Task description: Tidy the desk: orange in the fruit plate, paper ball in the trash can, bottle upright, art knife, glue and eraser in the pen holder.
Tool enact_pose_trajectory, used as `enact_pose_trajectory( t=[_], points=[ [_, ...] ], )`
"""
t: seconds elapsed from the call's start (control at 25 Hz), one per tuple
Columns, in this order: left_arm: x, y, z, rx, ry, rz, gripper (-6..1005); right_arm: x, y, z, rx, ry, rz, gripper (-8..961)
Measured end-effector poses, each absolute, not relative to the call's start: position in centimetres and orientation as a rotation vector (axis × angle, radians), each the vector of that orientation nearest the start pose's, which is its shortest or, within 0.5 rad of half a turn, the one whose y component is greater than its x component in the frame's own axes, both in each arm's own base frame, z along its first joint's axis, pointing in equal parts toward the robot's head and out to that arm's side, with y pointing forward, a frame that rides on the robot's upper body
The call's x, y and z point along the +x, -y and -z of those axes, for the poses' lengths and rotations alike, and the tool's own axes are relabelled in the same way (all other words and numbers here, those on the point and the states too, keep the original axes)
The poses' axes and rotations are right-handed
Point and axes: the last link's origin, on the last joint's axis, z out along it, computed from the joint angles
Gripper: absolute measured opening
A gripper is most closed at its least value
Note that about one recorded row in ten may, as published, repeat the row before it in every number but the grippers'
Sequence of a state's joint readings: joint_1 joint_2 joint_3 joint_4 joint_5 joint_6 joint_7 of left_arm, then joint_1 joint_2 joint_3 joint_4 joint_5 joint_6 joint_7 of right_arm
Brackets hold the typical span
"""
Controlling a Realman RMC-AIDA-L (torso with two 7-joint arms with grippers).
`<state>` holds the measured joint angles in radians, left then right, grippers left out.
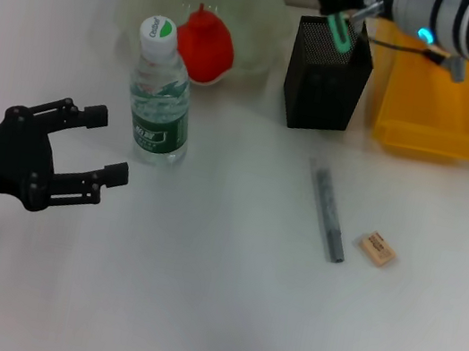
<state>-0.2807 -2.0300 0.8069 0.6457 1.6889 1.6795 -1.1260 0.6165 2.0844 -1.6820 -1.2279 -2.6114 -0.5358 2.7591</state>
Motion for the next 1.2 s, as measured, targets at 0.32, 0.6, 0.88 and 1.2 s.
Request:
enact_pose_trajectory(
  t=[0.32, 0.6, 0.88, 1.2],
  points=[
    [-30.2, -26.7, -2.6, -2.581, 0.443, 0.891, 844, 13.0, -43.1, 4.3, -2.218, -0.564, -0.185, 193],
    [-30.1, -26.8, -2.4, -2.596, 0.438, 0.881, 844, 12.5, -42.3, 3.1, -2.255, -0.600, -0.152, 357],
    [-30.3, -26.7, -2.4, -2.617, 0.445, 0.860, 844, 10.2, -39.1, -1.4, -2.332, -0.614, -0.082, 636],
    [-29.9, -27.3, -2.4, -2.629, 0.424, 0.855, 844, 9.8, -35.5, -2.9, -2.471, -0.747, 0.232, 662]
  ],
)
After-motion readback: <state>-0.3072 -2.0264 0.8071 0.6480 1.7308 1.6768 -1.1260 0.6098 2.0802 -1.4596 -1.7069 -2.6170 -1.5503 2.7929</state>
